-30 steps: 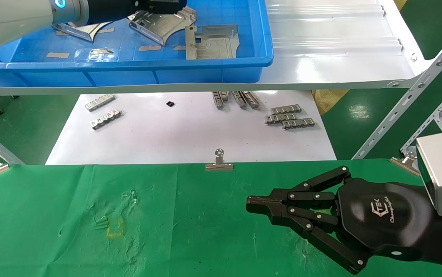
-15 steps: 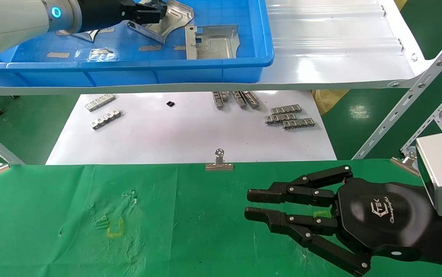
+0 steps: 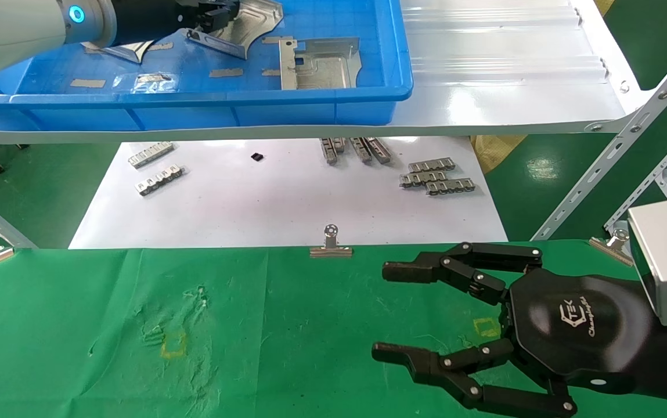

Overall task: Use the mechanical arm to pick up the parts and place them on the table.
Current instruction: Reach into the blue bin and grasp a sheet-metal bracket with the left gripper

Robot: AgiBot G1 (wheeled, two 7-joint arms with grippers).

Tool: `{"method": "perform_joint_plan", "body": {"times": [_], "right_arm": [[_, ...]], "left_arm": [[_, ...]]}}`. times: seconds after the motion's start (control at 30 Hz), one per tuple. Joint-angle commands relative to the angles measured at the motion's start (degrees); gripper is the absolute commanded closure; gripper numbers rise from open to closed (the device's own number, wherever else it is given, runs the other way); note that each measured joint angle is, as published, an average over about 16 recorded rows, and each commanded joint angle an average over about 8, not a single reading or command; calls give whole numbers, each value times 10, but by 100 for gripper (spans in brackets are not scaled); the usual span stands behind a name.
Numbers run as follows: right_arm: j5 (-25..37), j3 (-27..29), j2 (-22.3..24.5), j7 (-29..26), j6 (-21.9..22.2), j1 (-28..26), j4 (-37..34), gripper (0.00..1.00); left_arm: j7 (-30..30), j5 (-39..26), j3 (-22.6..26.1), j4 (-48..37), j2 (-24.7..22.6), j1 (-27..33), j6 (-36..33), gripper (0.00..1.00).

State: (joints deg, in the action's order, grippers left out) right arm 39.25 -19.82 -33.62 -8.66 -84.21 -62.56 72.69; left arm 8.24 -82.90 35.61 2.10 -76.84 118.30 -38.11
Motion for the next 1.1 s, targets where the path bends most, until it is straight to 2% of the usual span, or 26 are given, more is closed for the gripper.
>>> {"method": "perform_joint_plan", "body": {"times": [0.03,0.43,0.6,0.77,1.1], "right_arm": [[0,0,0,0,0,0,0,0],[0,0,0,0,0,0,0,0],[0,0,0,0,0,0,0,0],[0,0,0,0,0,0,0,0],[0,0,0,0,0,0,0,0]], "left_arm": [[3,-2,2,-2,1,1,-1,100],[6,-4,5,-3,6,7,-9,100],[-2,9,-4,7,13,14,-37,100],[-24,32,-19,27,32,28,-115,100],[-96,81,-46,56,84,40,-324,100]]}}
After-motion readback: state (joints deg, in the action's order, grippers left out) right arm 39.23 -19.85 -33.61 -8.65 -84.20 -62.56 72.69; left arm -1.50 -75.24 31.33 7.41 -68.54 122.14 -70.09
